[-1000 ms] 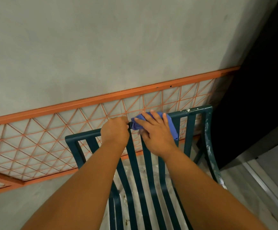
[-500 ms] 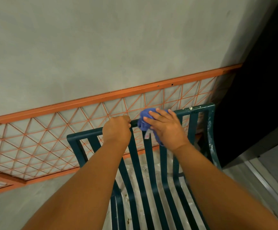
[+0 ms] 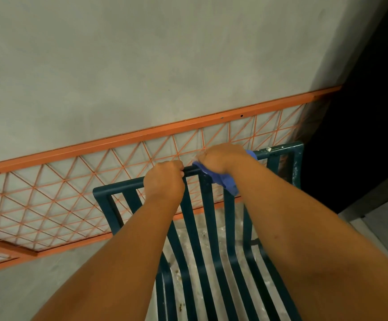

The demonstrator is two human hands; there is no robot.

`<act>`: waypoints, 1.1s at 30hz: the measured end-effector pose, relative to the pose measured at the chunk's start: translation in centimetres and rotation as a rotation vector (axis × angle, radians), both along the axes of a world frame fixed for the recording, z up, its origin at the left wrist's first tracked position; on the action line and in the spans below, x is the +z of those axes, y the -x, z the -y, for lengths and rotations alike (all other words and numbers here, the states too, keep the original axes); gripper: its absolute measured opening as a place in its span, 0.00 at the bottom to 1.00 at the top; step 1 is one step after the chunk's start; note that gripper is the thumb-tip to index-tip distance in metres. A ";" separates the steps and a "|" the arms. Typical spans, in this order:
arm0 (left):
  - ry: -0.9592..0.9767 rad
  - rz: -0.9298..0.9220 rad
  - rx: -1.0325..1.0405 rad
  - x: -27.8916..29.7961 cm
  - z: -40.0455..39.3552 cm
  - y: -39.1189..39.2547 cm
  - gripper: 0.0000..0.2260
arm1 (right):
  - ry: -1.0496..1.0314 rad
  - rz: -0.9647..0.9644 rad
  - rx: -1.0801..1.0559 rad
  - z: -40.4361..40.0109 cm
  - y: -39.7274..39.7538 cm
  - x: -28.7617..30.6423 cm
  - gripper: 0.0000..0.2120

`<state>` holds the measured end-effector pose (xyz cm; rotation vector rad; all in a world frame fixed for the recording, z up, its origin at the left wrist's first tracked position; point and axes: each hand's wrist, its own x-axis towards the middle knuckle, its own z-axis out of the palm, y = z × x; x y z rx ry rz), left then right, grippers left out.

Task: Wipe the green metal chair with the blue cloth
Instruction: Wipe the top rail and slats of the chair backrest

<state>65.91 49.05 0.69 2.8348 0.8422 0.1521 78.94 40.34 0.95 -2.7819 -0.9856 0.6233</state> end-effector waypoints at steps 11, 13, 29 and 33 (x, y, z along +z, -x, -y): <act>-0.004 0.021 0.042 -0.1 0.1 -0.1 0.07 | -0.878 0.632 -0.073 0.9 7.1 -8.6 0.12; -0.002 0.015 0.028 -0.1 0.0 -0.2 0.07 | -0.913 0.685 -0.179 0.7 7.7 -10.1 0.19; 0.009 0.029 0.026 -0.4 0.1 -0.3 0.08 | -1.008 0.364 -0.282 1.7 7.9 -10.0 0.11; -0.010 0.029 0.024 -0.5 0.1 -0.2 0.08 | -0.957 0.386 -0.310 1.6 9.0 -11.1 0.12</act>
